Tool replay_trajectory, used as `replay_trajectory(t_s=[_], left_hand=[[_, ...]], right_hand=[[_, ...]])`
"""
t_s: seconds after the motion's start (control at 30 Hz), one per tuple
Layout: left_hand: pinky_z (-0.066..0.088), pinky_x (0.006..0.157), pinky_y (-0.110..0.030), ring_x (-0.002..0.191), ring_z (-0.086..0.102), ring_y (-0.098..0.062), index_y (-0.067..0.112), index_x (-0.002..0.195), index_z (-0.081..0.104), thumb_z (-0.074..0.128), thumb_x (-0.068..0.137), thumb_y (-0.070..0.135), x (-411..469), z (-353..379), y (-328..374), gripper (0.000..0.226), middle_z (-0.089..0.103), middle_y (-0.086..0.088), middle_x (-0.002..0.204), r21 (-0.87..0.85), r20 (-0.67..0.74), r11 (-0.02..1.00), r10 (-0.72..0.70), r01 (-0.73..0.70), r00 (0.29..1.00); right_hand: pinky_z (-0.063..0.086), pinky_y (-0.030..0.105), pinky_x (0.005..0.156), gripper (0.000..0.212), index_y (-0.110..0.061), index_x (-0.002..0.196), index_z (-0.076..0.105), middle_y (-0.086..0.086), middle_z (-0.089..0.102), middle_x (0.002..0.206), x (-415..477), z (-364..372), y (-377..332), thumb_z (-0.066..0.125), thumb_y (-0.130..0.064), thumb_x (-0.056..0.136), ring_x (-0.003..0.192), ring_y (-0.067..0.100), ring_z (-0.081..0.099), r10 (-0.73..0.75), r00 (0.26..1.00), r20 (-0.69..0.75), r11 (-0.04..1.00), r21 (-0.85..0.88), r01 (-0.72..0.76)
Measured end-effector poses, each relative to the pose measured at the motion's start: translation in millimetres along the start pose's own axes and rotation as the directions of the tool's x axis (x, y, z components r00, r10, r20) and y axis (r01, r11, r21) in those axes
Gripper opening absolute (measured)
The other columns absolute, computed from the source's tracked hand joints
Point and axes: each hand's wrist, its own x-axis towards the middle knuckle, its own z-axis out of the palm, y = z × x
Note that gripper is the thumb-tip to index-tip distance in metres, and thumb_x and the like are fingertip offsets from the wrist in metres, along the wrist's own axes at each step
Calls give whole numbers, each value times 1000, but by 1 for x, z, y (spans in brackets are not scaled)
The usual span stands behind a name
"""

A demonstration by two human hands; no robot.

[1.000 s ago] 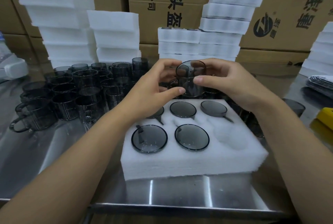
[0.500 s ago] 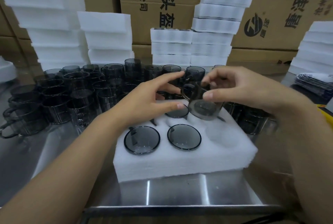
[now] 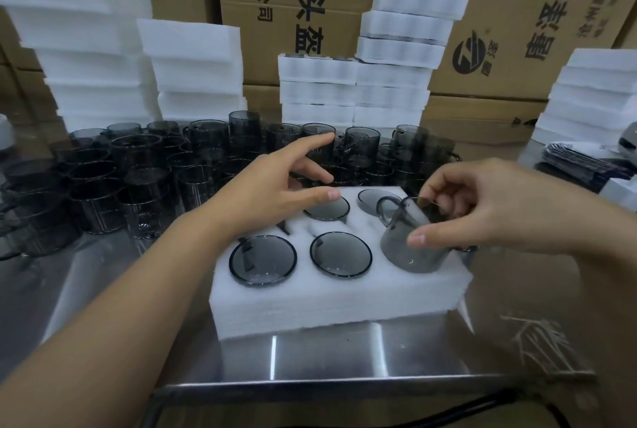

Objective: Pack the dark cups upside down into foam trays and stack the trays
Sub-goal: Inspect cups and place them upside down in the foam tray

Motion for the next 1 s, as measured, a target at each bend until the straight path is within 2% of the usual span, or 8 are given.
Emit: replay_trajectory(t_s=[0.23, 0.3, 0.33, 0.43, 0.57, 0.7, 0.83, 1.0], left_hand=[[51, 91, -35, 96, 65, -5, 68, 124, 32, 61, 60, 74, 1, 0, -3, 71, 66, 26, 104, -1, 4, 1000, -4, 4, 1000], [52, 89, -34, 97, 65, -5, 66, 125, 33, 60, 60, 73, 1, 0, -3, 72, 66, 26, 104, 3, 4, 1000, -10, 10, 1000], [53, 87, -31, 96, 64, -4, 64, 127, 34, 59, 60, 73, 1, 0, -3, 71, 66, 27, 104, 9, 4, 1000, -14, 14, 1000], [47, 80, -13, 95, 60, 9, 55, 130, 40, 53, 71, 68, 1, 0, -2, 62, 64, 33, 103, 62, -14, 998, -22, 23, 1000], [44, 83, -11, 94, 58, 11, 45, 124, 54, 57, 90, 41, 1, 0, -3, 35, 63, 32, 99, 104, -74, 993, -45, 52, 996], [46, 89, -16, 96, 59, 7, 43, 122, 57, 56, 92, 37, 1, 1, -1, 31, 63, 31, 101, 132, -62, 990, -42, 50, 997], [49, 90, -26, 96, 62, -1, 42, 120, 59, 57, 90, 39, 1, 1, -2, 30, 63, 30, 102, 161, -57, 986, -30, 39, 998], [48, 84, -17, 93, 56, 16, 34, 113, 67, 62, 91, 27, 1, 3, -1, 24, 62, 31, 93, 196, -115, 980, 48, -25, 992]], right_hand=[[53, 31, 65, 84, -41, 89, 59, -24, 56, 82, 7, 12, -7, 59, -94, 23, 70, -5, 55, 97, 992, 78, 981, -174, -82], [46, 21, 71, 92, -46, 98, 53, -29, 51, 93, 12, 17, -10, 43, -102, 25, 84, -15, 49, 55, 997, 49, 988, -145, -47], [43, 20, 82, 95, -49, 109, 49, -33, 48, 109, 17, 23, -11, 35, -104, 33, 96, -18, 45, 15, 1000, 1, 993, -116, -15], [20, 34, 116, 107, -34, 148, 27, -14, 26, 153, 33, 44, -18, 10, -93, 61, 142, 4, 18, -70, 993, -91, 994, -95, 61], [-7, 37, 119, 99, -29, 153, 0, -12, -4, 161, 48, 62, -20, 1, -78, 67, 146, 8, -10, 20, 984, 176, 985, -170, 10], [-15, 42, 117, 83, -40, 150, -9, -15, -15, 159, 51, 71, -12, 0, -78, 76, 145, 9, -21, 60, 984, 169, 950, -311, -5], [-12, 40, 118, 81, -44, 149, -5, -16, -8, 160, 47, 77, -10, 2, -78, 76, 146, 9, -14, 15, 995, 96, 947, -322, 17], [14, 30, 114, 52, -33, 147, 31, -9, 26, 155, 45, 78, -10, 30, -51, 98, 142, 12, 19, -72, 994, -81, 966, -254, 49]])
